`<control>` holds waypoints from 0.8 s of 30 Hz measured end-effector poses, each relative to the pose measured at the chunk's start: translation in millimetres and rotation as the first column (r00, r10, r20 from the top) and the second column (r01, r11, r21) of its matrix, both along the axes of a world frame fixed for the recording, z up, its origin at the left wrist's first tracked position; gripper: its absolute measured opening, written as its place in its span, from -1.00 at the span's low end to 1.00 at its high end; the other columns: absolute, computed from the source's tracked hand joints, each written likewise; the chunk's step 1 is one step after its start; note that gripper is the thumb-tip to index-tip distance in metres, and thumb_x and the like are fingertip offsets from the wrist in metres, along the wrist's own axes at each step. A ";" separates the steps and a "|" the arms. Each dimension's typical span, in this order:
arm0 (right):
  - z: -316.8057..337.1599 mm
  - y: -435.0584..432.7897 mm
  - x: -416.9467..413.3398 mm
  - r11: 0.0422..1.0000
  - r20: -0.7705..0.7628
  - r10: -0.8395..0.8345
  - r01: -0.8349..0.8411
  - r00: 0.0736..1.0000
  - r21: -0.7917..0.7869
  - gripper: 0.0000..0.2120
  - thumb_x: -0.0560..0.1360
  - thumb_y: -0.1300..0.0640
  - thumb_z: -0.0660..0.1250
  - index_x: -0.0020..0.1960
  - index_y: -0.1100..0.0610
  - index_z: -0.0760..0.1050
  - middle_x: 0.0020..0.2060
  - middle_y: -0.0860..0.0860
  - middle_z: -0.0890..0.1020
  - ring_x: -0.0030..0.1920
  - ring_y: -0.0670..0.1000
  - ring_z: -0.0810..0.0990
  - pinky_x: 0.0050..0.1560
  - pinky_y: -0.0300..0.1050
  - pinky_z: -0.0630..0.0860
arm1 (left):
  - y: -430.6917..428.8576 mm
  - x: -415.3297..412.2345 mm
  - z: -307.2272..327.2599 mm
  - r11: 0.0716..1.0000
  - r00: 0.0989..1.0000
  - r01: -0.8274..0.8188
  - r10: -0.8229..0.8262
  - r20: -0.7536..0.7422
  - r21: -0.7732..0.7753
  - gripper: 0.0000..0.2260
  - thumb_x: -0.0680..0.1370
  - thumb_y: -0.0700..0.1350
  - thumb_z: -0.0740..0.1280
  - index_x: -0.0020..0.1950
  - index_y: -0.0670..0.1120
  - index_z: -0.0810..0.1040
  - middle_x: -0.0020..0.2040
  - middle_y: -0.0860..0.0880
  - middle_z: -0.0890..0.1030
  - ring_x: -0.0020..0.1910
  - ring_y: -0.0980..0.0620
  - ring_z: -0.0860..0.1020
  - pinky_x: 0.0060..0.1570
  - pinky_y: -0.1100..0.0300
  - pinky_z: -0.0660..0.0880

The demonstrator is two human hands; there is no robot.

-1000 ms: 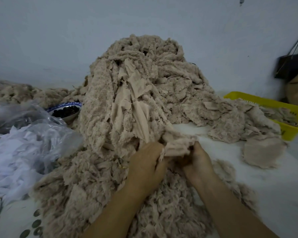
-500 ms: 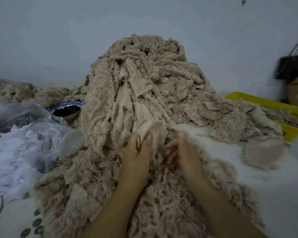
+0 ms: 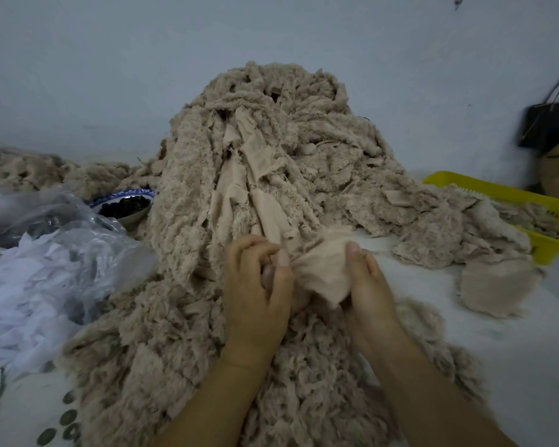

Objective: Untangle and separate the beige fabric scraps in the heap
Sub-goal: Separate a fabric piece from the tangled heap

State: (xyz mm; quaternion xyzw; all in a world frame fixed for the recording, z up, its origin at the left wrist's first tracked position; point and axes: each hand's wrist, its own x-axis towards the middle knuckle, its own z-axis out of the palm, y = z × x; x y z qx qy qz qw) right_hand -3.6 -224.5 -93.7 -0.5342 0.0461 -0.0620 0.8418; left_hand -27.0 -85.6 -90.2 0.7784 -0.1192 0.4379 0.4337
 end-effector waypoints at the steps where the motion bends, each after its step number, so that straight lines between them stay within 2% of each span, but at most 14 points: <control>1: 1.3 -3.1 2.3 0.990 -0.037 0.034 -0.029 0.999 0.135 -0.72 0.64 -0.05 0.21 0.18 0.10 0.55 0.03 0.07 0.72 0.07 0.07 0.70 0.05 0.04 0.62 | -1.1 -1.9 -0.1 0.998 0.999 0.044 -0.045 0.015 0.038 -0.77 0.60 -0.02 0.19 -0.10 -0.14 0.52 -0.05 0.01 0.46 -0.07 0.15 0.43 -0.03 0.41 0.37; 2: 3.5 -5.7 2.8 0.968 -0.057 0.074 -0.058 0.996 0.243 -0.67 0.65 -0.04 0.20 0.26 0.15 0.52 0.10 0.12 0.70 0.12 0.11 0.68 0.10 0.07 0.61 | -3.6 -4.3 -1.7 0.989 0.990 0.133 -0.129 -0.050 0.072 -0.75 0.62 0.03 0.17 -0.17 -0.06 0.48 -0.16 0.07 0.46 -0.18 0.17 0.41 -0.15 0.40 0.34; 4: 5.6 -8.0 2.8 0.922 -0.076 0.138 -0.100 0.988 0.373 -0.63 0.65 0.00 0.20 0.33 0.21 0.49 0.14 0.17 0.68 0.11 0.12 0.68 -0.03 -0.03 0.65 | -11.4 -8.6 -4.5 0.944 0.900 0.322 -0.283 -0.332 0.067 -0.67 0.63 0.18 0.11 -0.27 0.09 0.40 -0.33 0.12 0.44 -0.31 0.18 0.43 -0.28 0.34 0.31; 5: 5.7 -7.8 2.8 0.909 -0.080 0.162 -0.117 0.984 0.399 -0.64 0.65 0.03 0.21 0.32 0.24 0.50 0.13 0.18 0.68 0.09 0.11 0.69 -0.12 -0.08 0.66 | -14.1 -9.2 -6.3 0.930 0.838 0.368 -0.324 -0.440 0.015 -0.64 0.62 0.24 0.10 -0.29 0.12 0.42 -0.33 0.10 0.49 -0.30 0.18 0.48 -0.28 0.32 0.34; 7: 5.7 -4.3 0.7 0.912 -0.066 0.197 -0.158 0.978 0.379 -0.69 0.62 0.09 0.25 0.27 0.25 0.53 0.10 0.19 0.69 0.06 0.11 0.70 -0.16 -0.08 0.65 | -12.7 -7.6 -7.4 0.915 0.748 0.347 -0.401 -0.529 -0.204 -0.55 0.60 0.33 0.12 -0.19 0.05 0.57 -0.20 0.09 0.63 -0.19 0.21 0.57 -0.19 0.36 0.46; 9: 1.6 0.3 0.5 0.956 -0.060 0.188 -0.168 0.980 0.242 -0.72 0.59 0.11 0.28 0.22 0.22 0.57 0.08 0.17 0.70 0.08 0.11 0.70 -0.07 -0.05 0.64 | -7.1 -3.6 -4.1 0.831 0.687 0.282 -0.524 -0.503 -0.480 -0.58 0.52 0.34 0.21 -0.08 0.05 0.68 -0.05 0.13 0.71 -0.05 0.25 0.64 -0.12 0.47 0.49; 11: -2.0 3.2 0.6 0.979 -0.072 0.176 -0.167 0.982 0.115 -0.74 0.57 0.11 0.30 0.19 0.19 0.61 0.06 0.14 0.71 0.08 0.10 0.69 -0.03 -0.05 0.63 | -3.5 0.1 -3.8 0.681 0.641 0.215 -0.639 -0.425 -0.700 -0.67 0.46 0.23 0.35 -0.03 0.02 0.73 0.01 0.03 0.73 0.01 0.13 0.69 -0.12 0.37 0.56; 13: -3.9 4.1 1.2 0.987 -0.097 0.146 -0.139 0.984 0.074 -0.78 0.54 0.11 0.32 0.12 0.16 0.64 0.02 0.11 0.72 0.04 0.09 0.70 -0.05 -0.02 0.65 | -0.1 3.4 -2.2 0.491 0.636 0.177 -0.719 -0.282 -0.853 -0.66 0.46 0.08 0.40 0.11 -0.11 0.70 0.10 -0.12 0.71 0.10 -0.03 0.68 -0.04 0.21 0.61; 15: -5.2 3.4 1.8 0.995 -0.124 0.094 -0.088 0.988 0.046 -0.79 0.48 0.10 0.36 0.04 0.18 0.65 -0.03 0.11 0.73 -0.03 0.07 0.71 -0.12 -0.03 0.65 | 2.3 5.8 -0.5 0.389 0.636 0.161 -0.744 -0.206 -0.907 -0.59 0.50 0.02 0.38 0.24 -0.20 0.61 0.17 -0.18 0.67 0.17 -0.09 0.65 0.06 0.11 0.63; 17: -7.5 2.6 2.9 0.998 -0.129 0.065 -0.064 0.990 0.014 -0.78 0.41 0.05 0.37 -0.06 0.16 0.68 -0.05 0.13 0.73 -0.09 0.05 0.72 -0.19 -0.05 0.64 | 2.7 5.6 0.2 0.389 0.635 0.162 -0.745 -0.206 -0.907 -0.58 0.51 0.03 0.36 0.25 -0.22 0.60 0.16 -0.20 0.67 0.16 -0.12 0.65 0.06 0.09 0.63; 19: -6.3 3.4 2.3 0.995 -0.119 0.099 -0.096 0.988 0.033 -0.71 0.44 -0.06 0.35 -0.03 0.11 0.71 -0.02 0.11 0.73 -0.05 0.04 0.72 -0.19 -0.08 0.64 | 1.8 4.2 -0.7 0.449 0.642 0.179 -0.727 -0.242 -0.875 -0.61 0.50 0.06 0.37 0.19 -0.18 0.65 0.10 -0.19 0.70 0.10 -0.11 0.67 -0.02 0.12 0.64; 21: -5.4 3.2 3.2 0.981 -0.107 0.185 -0.177 0.977 0.081 -0.49 0.45 -0.27 0.35 0.13 0.13 0.67 0.08 0.12 0.71 0.09 0.07 0.70 0.05 -0.03 0.60 | -1.1 1.0 0.3 0.580 0.663 0.197 -0.672 -0.329 -0.790 -0.63 0.46 0.13 0.39 0.08 -0.11 0.69 0.01 -0.12 0.73 0.00 -0.04 0.70 -0.11 0.20 0.63; 22: -5.7 2.1 3.8 0.971 -0.100 0.233 -0.226 0.967 0.074 -0.35 0.39 -0.37 0.36 0.19 0.14 0.64 0.12 0.13 0.69 0.14 0.09 0.67 0.17 0.00 0.54 | -3.0 -0.8 0.4 0.655 0.672 0.208 -0.636 -0.380 -0.727 -0.60 0.43 0.18 0.38 0.03 -0.12 0.69 -0.06 -0.09 0.74 -0.07 0.00 0.70 -0.16 0.24 0.61; 24: -7.5 1.9 2.6 0.943 -0.063 0.330 -0.332 0.942 -0.024 -0.23 0.28 -0.49 0.37 0.18 0.11 0.65 0.13 0.12 0.69 0.18 0.08 0.66 0.24 0.01 0.51 | -5.8 -2.6 -2.1 0.782 0.691 0.230 -0.551 -0.468 -0.579 -0.53 0.40 0.25 0.34 -0.10 -0.17 0.66 -0.21 -0.07 0.70 -0.23 0.07 0.65 -0.27 0.31 0.54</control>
